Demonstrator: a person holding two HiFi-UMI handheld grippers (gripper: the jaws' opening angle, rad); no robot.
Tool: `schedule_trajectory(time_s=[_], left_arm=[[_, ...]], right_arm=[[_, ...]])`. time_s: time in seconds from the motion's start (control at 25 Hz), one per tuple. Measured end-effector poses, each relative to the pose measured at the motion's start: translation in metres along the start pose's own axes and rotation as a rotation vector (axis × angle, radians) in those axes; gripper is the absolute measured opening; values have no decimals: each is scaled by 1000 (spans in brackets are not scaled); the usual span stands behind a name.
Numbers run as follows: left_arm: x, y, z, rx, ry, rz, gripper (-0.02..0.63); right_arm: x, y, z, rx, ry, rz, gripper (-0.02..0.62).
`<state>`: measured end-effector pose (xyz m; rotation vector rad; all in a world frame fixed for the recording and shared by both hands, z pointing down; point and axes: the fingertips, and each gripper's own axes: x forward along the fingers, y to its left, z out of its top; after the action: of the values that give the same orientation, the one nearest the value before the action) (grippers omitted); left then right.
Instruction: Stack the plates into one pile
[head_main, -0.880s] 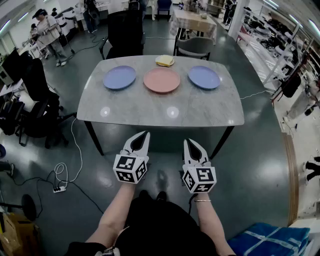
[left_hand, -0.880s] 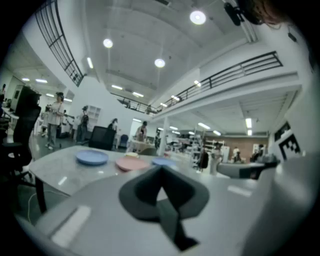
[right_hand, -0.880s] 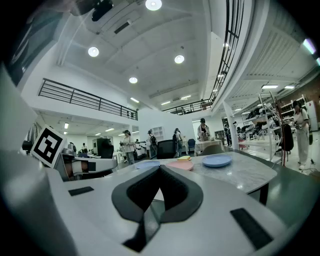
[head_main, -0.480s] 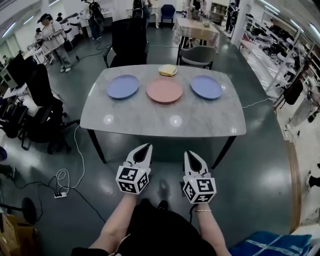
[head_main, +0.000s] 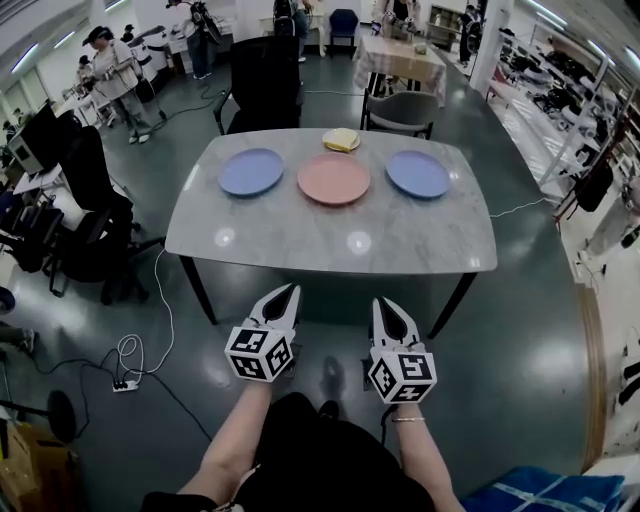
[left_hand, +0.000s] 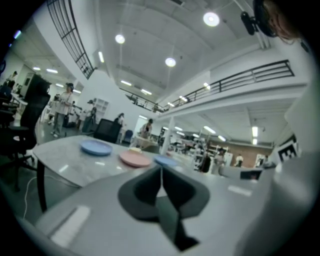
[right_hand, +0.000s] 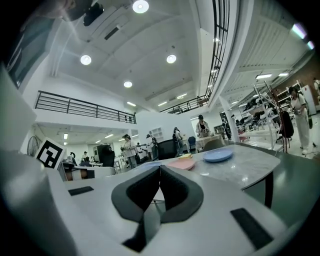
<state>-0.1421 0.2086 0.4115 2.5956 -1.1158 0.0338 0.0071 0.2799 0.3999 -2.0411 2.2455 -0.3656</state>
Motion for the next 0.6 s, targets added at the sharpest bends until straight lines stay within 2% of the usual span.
schedule_trajectory(time_s=[0.4,0.6], left_arm=[[7,20,-2,-101,-13,19,80],[20,33,-4,-106,-4,30,92]], right_arm=[[15,-7,2,126,-3,27,9],[32,-14,-2,161,16,33,61]])
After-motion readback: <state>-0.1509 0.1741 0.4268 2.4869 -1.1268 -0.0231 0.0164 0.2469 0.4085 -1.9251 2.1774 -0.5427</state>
